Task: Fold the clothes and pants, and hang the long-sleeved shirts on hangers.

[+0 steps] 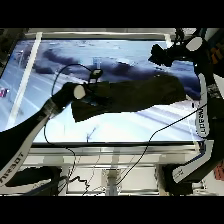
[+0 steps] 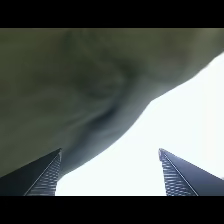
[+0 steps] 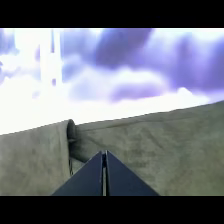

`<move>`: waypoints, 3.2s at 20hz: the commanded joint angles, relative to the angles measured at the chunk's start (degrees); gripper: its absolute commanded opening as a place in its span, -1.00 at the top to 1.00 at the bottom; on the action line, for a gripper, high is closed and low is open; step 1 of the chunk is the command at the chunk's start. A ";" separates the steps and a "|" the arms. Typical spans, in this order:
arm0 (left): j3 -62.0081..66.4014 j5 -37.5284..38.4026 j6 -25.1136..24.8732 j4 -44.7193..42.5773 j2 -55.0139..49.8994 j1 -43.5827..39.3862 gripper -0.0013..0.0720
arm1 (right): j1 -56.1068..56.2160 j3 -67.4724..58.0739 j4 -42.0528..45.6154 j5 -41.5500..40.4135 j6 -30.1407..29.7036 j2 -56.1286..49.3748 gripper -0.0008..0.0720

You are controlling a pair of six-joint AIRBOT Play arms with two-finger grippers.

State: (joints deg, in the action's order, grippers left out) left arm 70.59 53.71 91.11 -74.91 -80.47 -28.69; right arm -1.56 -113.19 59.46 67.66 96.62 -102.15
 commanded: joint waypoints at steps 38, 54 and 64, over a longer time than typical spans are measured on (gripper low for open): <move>21.88 10.32 -19.28 22.45 -3.54 29.42 0.93 | 2.43 0.02 4.81 5.27 -12.81 0.22 0.91; 33.05 22.03 -11.65 13.46 -0.50 29.09 0.93 | 38.75 0.28 -7.15 -12.04 -7.26 -15.10 0.91; 33.05 16.59 -11.56 12.04 -1.70 25.49 0.93 | 31.15 -0.15 0.85 -6.38 -7.15 -13.88 0.91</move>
State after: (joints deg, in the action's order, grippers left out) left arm 103.59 73.58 79.53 -65.19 -81.56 -1.32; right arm 34.41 -113.10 57.76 57.17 89.43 -117.34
